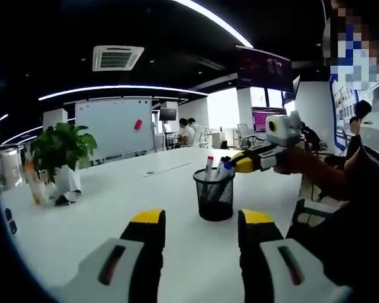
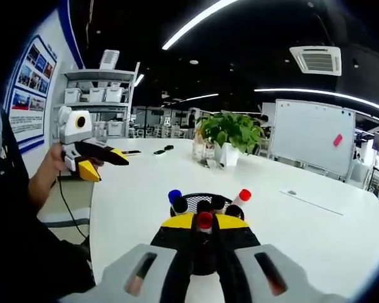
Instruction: Pick up the whiteboard markers from the pen holder and place them facing the whiteboard neatly
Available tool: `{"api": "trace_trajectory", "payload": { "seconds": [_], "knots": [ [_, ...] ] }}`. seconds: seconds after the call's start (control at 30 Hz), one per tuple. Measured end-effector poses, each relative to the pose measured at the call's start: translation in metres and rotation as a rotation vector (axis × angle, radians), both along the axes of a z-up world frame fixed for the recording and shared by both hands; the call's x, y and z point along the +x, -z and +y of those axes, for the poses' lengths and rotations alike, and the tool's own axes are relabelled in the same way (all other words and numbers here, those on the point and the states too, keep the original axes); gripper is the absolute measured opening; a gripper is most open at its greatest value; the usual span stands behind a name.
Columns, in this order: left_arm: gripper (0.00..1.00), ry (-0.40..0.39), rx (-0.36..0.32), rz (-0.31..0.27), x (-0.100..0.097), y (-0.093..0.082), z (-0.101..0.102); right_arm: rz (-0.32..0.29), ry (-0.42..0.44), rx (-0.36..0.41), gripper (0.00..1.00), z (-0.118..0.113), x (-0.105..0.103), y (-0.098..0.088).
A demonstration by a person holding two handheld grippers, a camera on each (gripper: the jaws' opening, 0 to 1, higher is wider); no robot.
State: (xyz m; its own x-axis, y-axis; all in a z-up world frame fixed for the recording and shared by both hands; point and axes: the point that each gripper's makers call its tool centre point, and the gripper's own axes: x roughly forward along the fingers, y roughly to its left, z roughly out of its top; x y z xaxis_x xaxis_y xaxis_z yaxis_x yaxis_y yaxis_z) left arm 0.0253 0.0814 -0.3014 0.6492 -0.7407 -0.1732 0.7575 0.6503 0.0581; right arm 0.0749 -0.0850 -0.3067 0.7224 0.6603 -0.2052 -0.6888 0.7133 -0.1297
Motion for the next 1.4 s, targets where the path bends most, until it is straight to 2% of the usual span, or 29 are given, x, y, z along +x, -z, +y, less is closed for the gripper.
{"api": "trace_trajectory", "payload": {
  "seconds": [0.17, 0.53, 0.73, 0.83, 1.07, 1.23, 1.4],
  "knots": [
    [0.47, 0.000, 0.000, -0.002, 0.000, -0.001, 0.000, 0.041, 0.001, 0.021, 0.13, 0.001, -0.002, -0.003],
    [0.47, -0.003, -0.003, -0.007, 0.000, -0.003, 0.001, 0.038, 0.017, 0.047, 0.13, -0.004, -0.007, -0.027],
    [0.47, 0.001, -0.002, -0.008, -0.001, -0.003, 0.000, 0.013, 0.022, 0.041, 0.13, -0.006, -0.011, -0.037],
    [0.47, -0.001, -0.001, -0.006, 0.000, -0.003, 0.000, 0.046, 0.049, 0.063, 0.13, -0.012, -0.011, -0.043],
    [0.47, -0.001, -0.009, -0.006, -0.002, -0.004, 0.000, 0.022, 0.055, 0.084, 0.13, -0.017, -0.022, -0.057],
    [0.47, -0.003, -0.008, -0.006, -0.002, -0.005, 0.001, 0.012, 0.059, 0.093, 0.13, -0.021, -0.026, -0.062],
    [0.47, 0.000, -0.007, -0.005, -0.001, -0.005, 0.000, 0.037, 0.062, 0.128, 0.13, -0.026, -0.027, -0.065]
  ]
}}
